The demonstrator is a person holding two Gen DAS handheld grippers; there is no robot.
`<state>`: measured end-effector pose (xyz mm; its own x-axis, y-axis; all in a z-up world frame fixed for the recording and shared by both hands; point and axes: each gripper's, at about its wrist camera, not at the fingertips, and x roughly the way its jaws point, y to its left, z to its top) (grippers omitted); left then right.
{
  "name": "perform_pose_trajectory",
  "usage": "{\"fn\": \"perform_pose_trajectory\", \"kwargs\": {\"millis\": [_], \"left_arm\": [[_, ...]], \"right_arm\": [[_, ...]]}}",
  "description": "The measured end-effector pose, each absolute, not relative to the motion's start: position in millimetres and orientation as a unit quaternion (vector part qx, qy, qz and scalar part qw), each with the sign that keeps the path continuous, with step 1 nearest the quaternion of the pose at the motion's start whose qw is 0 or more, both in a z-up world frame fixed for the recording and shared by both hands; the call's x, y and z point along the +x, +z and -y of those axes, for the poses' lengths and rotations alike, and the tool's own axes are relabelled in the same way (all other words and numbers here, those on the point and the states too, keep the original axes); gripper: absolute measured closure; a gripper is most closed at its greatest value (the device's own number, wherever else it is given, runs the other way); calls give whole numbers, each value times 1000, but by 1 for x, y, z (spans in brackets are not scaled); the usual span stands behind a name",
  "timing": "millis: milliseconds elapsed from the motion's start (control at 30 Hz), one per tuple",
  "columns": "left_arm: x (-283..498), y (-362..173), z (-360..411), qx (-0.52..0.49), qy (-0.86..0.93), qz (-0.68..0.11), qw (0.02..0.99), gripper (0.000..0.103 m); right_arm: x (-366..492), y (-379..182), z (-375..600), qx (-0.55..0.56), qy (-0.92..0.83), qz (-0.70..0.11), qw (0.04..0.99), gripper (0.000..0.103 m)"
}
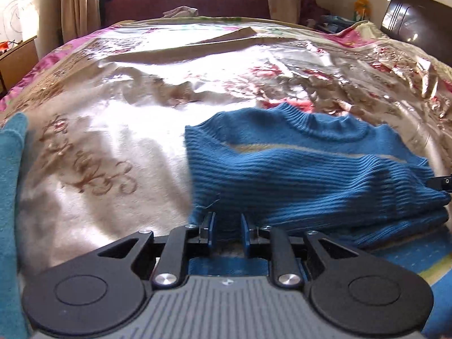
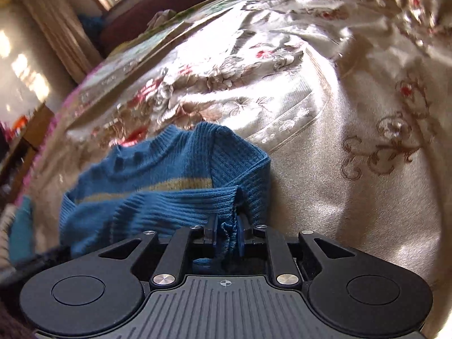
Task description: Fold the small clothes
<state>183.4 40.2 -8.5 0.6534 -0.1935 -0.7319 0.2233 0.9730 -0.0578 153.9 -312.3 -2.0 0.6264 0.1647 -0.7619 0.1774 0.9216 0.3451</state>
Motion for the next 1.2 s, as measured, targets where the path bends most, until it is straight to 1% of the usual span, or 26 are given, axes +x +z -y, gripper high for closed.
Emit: {"fn": "perform_pose_trajectory", "kwargs": {"millis": [67,167,233,333,533,667,800,833,867,933,1133,1200], "left_arm": [[181,-9,-43,19,-115,-400,909,78],[177,-4,-46,14,-117,-399,909,78],[171,1,-50,11,-123,-399,908,78],[156,5,-57,18,-134,-410,902,78],[105,17,-83,38,-167,-446,878,78],[70,23,-102,30,-182,-490,852,78],[40,19,-113,15,-188,-528,828,78],[34,18,-113,18,-189,-533,825,78],[30,15,-113,17,-191,-538,820,78],[24,10,-115,11,-193,-551,812,77],[17,8,-121,3,-175,-562,809,75],[14,8,-124,4,-168,-562,810,74]], "right_arm": [[156,-4,308,180,-7,-441,879,86],[157,0,310,186,-16,-443,877,86],[150,9,307,180,-12,-439,880,84],[133,14,301,171,1,-444,880,83],[72,23,291,165,34,-482,860,83],[21,31,275,144,67,-531,832,83],[-17,24,260,139,77,-589,792,83],[-23,20,257,134,75,-602,784,82],[-28,16,255,130,75,-610,778,79],[-34,8,252,133,71,-620,770,75],[-35,-4,249,138,67,-634,758,74],[-37,-4,249,144,69,-631,759,72]]}}
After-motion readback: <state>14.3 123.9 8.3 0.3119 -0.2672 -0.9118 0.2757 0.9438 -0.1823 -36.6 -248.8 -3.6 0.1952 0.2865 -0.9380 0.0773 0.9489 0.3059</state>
